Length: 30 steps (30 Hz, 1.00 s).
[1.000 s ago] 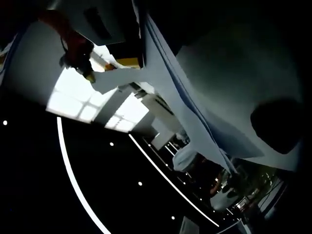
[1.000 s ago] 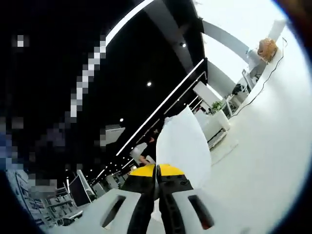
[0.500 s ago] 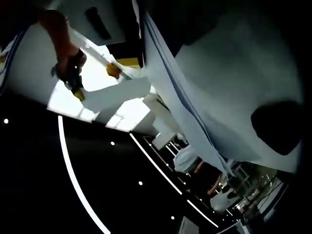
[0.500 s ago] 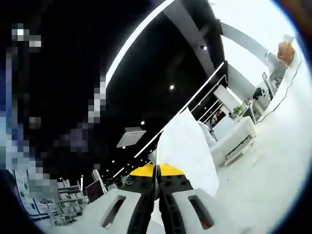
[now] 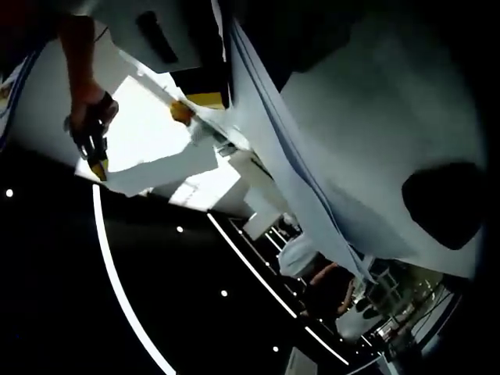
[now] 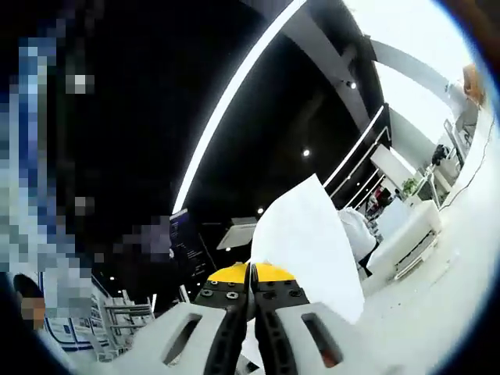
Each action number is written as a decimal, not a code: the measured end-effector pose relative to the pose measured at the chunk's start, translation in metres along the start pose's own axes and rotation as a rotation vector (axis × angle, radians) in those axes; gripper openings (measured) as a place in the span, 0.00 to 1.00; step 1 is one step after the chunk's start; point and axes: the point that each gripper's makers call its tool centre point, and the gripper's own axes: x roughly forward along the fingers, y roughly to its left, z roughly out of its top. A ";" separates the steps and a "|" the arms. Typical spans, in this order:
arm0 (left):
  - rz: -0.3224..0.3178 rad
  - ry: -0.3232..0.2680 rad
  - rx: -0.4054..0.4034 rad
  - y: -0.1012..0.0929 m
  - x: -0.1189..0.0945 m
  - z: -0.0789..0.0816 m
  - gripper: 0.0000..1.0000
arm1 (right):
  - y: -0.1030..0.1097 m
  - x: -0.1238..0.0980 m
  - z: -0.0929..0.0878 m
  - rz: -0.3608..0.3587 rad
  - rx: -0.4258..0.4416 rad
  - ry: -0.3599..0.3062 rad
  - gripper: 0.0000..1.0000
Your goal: Organize the stack of printing papers by aligning and flattening the scattered papers on the table
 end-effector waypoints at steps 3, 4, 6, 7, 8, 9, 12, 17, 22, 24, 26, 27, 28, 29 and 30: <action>0.002 0.000 0.003 0.001 0.000 0.000 0.08 | 0.010 -0.005 0.001 0.018 -0.030 -0.001 0.00; 0.002 0.001 0.004 0.001 0.000 0.000 0.08 | 0.012 -0.007 0.001 0.024 -0.026 -0.006 0.00; 0.001 0.001 0.002 0.001 0.000 0.000 0.08 | 0.012 -0.013 0.003 0.029 -0.017 -0.013 0.00; 0.000 0.000 0.000 0.001 0.000 0.001 0.08 | 0.010 -0.016 0.003 0.028 -0.016 -0.016 0.00; -0.001 -0.002 -0.001 0.001 0.000 0.001 0.08 | 0.007 -0.024 0.002 0.022 -0.019 -0.023 0.00; -0.002 -0.004 -0.003 0.002 0.000 0.002 0.08 | 0.001 -0.034 -0.001 0.004 -0.008 -0.029 0.00; -0.005 -0.004 0.002 0.002 0.000 0.002 0.08 | -0.037 -0.071 -0.028 -0.102 0.097 0.020 0.00; -0.003 0.000 0.004 0.002 0.001 0.001 0.08 | -0.092 -0.128 -0.085 -0.279 0.215 0.123 0.00; -0.001 -0.004 0.008 0.002 0.000 0.001 0.08 | -0.096 -0.153 -0.124 -0.327 0.160 0.254 0.00; 0.002 -0.005 0.007 0.003 0.001 0.002 0.08 | -0.082 -0.156 -0.136 -0.297 0.046 0.304 0.00; 0.006 -0.003 0.010 0.004 0.001 0.002 0.08 | -0.072 -0.152 -0.138 -0.265 -0.016 0.310 0.00; 0.007 -0.002 0.011 0.004 0.001 0.002 0.08 | -0.068 -0.151 -0.139 -0.258 -0.010 0.305 0.00; 0.008 -0.002 0.011 0.004 0.001 0.002 0.08 | -0.069 -0.150 -0.139 -0.256 0.007 0.300 0.00; 0.008 -0.002 0.011 0.004 0.002 0.002 0.08 | -0.068 -0.149 -0.141 -0.256 0.041 0.296 0.00; 0.008 -0.002 0.011 0.004 0.002 0.002 0.08 | -0.069 -0.149 -0.144 -0.258 0.067 0.300 0.00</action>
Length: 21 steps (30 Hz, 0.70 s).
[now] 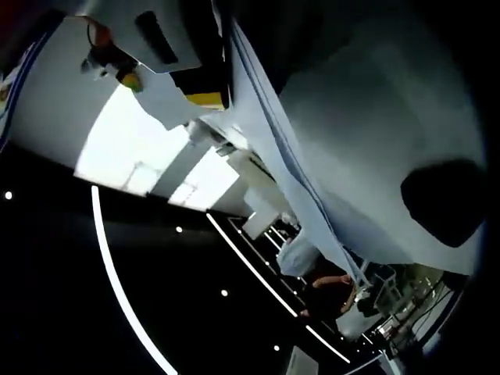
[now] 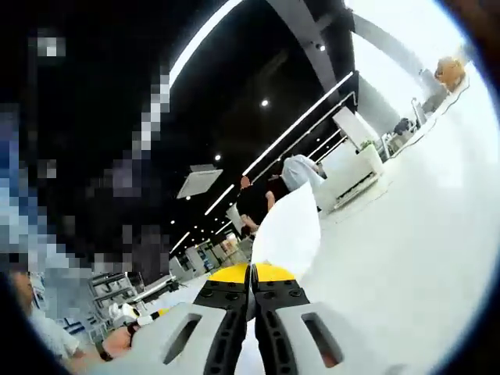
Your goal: Organize the stack of printing papers by aligning and flattening the scattered papers on the table
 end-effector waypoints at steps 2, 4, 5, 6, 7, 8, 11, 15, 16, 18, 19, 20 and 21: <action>0.000 0.000 0.001 0.000 0.000 0.000 0.08 | 0.001 0.003 -0.002 0.006 0.014 0.004 0.00; 0.000 0.000 0.001 0.001 0.000 0.001 0.08 | 0.003 0.006 -0.001 0.016 0.045 -0.009 0.00; 0.000 -0.001 0.003 0.001 0.000 0.001 0.08 | 0.004 0.008 -0.003 0.019 0.060 -0.005 0.00; 0.000 -0.001 0.005 0.001 -0.001 0.001 0.08 | 0.004 0.009 -0.004 0.022 0.062 -0.004 0.00; 0.001 0.000 0.006 0.002 0.000 0.001 0.08 | 0.007 0.012 -0.007 0.028 0.059 -0.003 0.00; 0.001 0.000 0.006 0.002 0.000 0.001 0.08 | 0.009 0.014 -0.009 0.038 0.055 0.001 0.00; 0.001 0.000 0.006 0.002 -0.001 0.001 0.08 | 0.017 0.022 -0.016 0.063 0.063 0.011 0.00; 0.002 -0.001 0.006 0.003 -0.001 0.002 0.09 | 0.028 0.031 -0.024 0.093 0.075 0.014 0.00; 0.003 -0.001 0.005 0.003 -0.001 0.002 0.09 | 0.032 0.034 -0.028 0.106 0.079 0.018 0.00; 0.003 0.000 0.004 0.003 -0.001 0.002 0.09 | 0.037 0.037 -0.032 0.117 0.082 0.028 0.00; 0.003 0.000 0.004 0.004 -0.001 0.002 0.09 | 0.040 0.038 -0.034 0.124 0.082 0.033 0.00; 0.003 0.001 0.004 0.004 -0.001 0.002 0.09 | 0.042 0.039 -0.036 0.133 0.085 0.037 0.00; 0.003 0.001 0.003 0.004 -0.001 0.002 0.09 | 0.046 0.040 -0.038 0.150 0.088 0.042 0.00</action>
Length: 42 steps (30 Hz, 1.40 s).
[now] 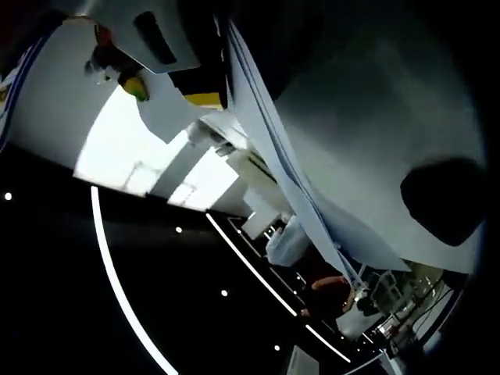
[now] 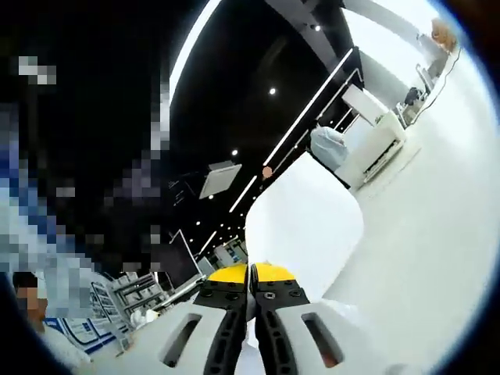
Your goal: Organize the stack of printing papers by aligning and flattening the scattered papers on the table
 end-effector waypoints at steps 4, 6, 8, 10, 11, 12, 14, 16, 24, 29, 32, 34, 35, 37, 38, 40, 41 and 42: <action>-0.003 0.001 -0.004 0.000 0.000 0.000 0.09 | 0.016 0.003 -0.008 0.097 0.022 0.032 0.00; -0.005 0.001 -0.007 0.000 0.000 0.000 0.09 | 0.022 0.002 -0.009 0.135 0.053 0.044 0.00; -0.008 0.002 -0.010 0.000 0.000 0.000 0.09 | 0.020 -0.003 -0.004 0.140 0.055 0.030 0.00; -0.012 0.004 -0.011 -0.001 0.000 0.000 0.09 | 0.016 -0.008 0.002 0.131 0.088 0.014 0.00; -0.014 0.004 -0.011 -0.001 -0.001 0.000 0.09 | 0.012 -0.011 0.005 0.117 0.090 0.007 0.00; -0.016 0.006 -0.013 -0.001 -0.001 0.000 0.09 | 0.004 -0.015 0.008 0.090 0.104 0.000 0.00; -0.017 0.006 -0.016 -0.002 0.000 0.000 0.09 | -0.005 -0.024 0.012 0.066 0.144 -0.004 0.00; -0.019 0.007 -0.016 -0.002 0.000 -0.001 0.09 | -0.010 -0.031 0.021 0.063 0.156 -0.018 0.00; -0.013 0.012 -0.003 -0.004 0.001 -0.004 0.09 | 0.011 -0.015 0.019 0.242 0.215 0.022 0.00; -0.009 0.015 -0.005 -0.003 0.002 -0.004 0.09 | 0.041 0.002 0.019 0.375 0.247 0.028 0.00; -0.009 0.017 -0.009 -0.003 0.002 -0.004 0.09 | 0.052 0.011 0.021 0.394 0.234 0.012 0.00; -0.013 0.014 -0.017 -0.004 0.001 -0.003 0.09 | 0.054 0.016 0.022 0.400 0.227 0.003 0.00; -0.014 0.013 -0.021 -0.004 0.001 -0.003 0.09 | 0.054 0.018 0.022 0.402 0.230 0.001 0.00; -0.017 0.010 -0.027 -0.004 0.000 -0.002 0.09 | 0.052 0.020 0.021 0.397 0.239 -0.003 0.00; -0.018 0.008 -0.028 -0.004 0.000 -0.002 0.09 | 0.051 0.020 0.020 0.395 0.246 -0.002 0.00; -0.020 0.008 -0.028 -0.004 0.000 -0.002 0.10 | 0.049 0.020 0.017 0.388 0.256 0.001 0.00; -0.022 0.008 -0.029 -0.004 0.000 -0.002 0.10 | 0.048 0.020 0.016 0.385 0.262 0.003 0.00; -0.022 0.008 -0.030 -0.004 0.000 -0.002 0.10 | 0.048 0.020 0.015 0.385 0.267 0.005 0.00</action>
